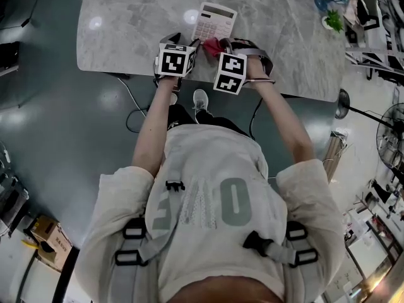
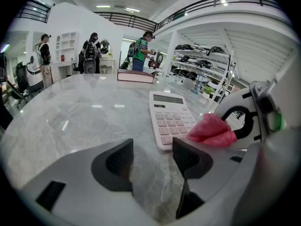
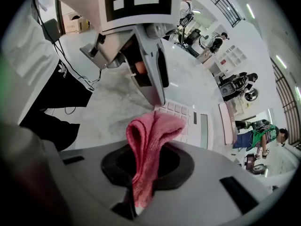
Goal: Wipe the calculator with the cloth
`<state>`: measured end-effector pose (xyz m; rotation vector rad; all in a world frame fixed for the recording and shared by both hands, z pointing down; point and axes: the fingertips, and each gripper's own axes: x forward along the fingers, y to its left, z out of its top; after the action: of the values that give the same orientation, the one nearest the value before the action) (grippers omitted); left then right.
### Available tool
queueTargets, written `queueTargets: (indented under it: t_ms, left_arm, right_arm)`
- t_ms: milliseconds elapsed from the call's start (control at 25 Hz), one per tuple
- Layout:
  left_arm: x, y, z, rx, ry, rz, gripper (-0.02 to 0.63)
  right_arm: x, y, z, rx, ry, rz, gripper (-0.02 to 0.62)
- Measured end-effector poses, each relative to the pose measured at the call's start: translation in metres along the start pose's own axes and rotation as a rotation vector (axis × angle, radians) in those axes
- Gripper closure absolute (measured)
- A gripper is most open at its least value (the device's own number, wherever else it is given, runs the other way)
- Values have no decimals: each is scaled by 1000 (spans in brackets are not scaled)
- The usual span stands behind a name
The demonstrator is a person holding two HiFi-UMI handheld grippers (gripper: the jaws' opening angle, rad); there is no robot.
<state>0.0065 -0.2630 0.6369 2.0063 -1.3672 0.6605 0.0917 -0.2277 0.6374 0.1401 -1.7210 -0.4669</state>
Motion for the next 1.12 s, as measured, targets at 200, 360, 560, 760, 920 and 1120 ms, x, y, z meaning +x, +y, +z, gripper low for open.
queueTargets:
  t_ms: [200, 360, 560, 760, 920, 1120]
  left_arm:
    - [0, -1, 0, 1, 2, 1, 339]
    - [1, 0, -1, 1, 2, 3, 339]
    - [0, -1, -1, 1, 1, 4, 339]
    - [-4, 0, 0, 4, -1, -4, 339]
    - [-3, 1, -1, -4, 0, -10, 339]
    - [-9, 10, 3, -23, 13, 20, 341]
  right_arm:
    - [0, 7, 1, -11, -4, -6, 538]
    - [1, 8, 1, -11, -9, -7, 537]
    - [-1, 9, 1, -14, -22, 1, 537]
    - [-4, 10, 4, -10, -36, 1, 537]
    - [-7, 3, 5, 2, -36, 14, 537]
    - [-33, -52, 7, 67, -30, -73, 537]
